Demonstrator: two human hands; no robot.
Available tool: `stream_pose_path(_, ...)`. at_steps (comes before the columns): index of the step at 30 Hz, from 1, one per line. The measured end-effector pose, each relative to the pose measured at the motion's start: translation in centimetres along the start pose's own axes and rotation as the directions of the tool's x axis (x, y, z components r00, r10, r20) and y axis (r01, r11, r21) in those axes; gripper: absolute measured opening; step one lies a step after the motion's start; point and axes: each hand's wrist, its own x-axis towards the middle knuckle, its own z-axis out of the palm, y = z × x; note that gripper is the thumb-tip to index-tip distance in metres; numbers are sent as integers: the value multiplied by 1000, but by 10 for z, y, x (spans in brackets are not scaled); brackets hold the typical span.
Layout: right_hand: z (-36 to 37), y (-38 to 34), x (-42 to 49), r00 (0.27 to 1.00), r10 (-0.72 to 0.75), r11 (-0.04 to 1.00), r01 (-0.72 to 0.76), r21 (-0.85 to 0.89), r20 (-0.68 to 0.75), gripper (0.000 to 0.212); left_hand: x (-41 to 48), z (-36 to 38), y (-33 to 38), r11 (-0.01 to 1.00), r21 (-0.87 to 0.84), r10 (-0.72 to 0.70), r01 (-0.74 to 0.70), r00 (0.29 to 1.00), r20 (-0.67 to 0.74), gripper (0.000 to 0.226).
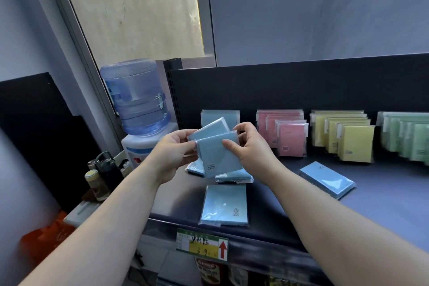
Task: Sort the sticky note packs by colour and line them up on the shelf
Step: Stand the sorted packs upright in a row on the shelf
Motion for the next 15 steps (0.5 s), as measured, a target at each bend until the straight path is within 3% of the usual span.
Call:
stream_pose_path(4, -4, 1, 1, 999, -8, 997, 11, -77, 35, 45, 14, 8, 8, 997, -54, 61, -57, 995, 79, 22)
stream_pose_path(8, -10, 4, 2, 1000, -26, 967, 22, -254, -11, 28, 29, 15, 8, 993, -114, 13, 11, 978, 206, 17)
stream_pose_path(11, -14, 4, 1, 999, -1, 957, -12, -291, -45, 27, 38, 15, -2, 980, 160, 53, -116, 934, 354, 20)
stream_pose_path(13, -15, 4, 0, 999, 20, 943, -31, -331, -38, 31, 43, 14, -9, 877, 402, 97, -264, 916, 390, 34)
stream_pose_path(15, -17, 5, 0, 998, 63, 927, -65, -369, -16, 32, 49, 11, -13, 818, 481, 120, -315, 912, 393, 35)
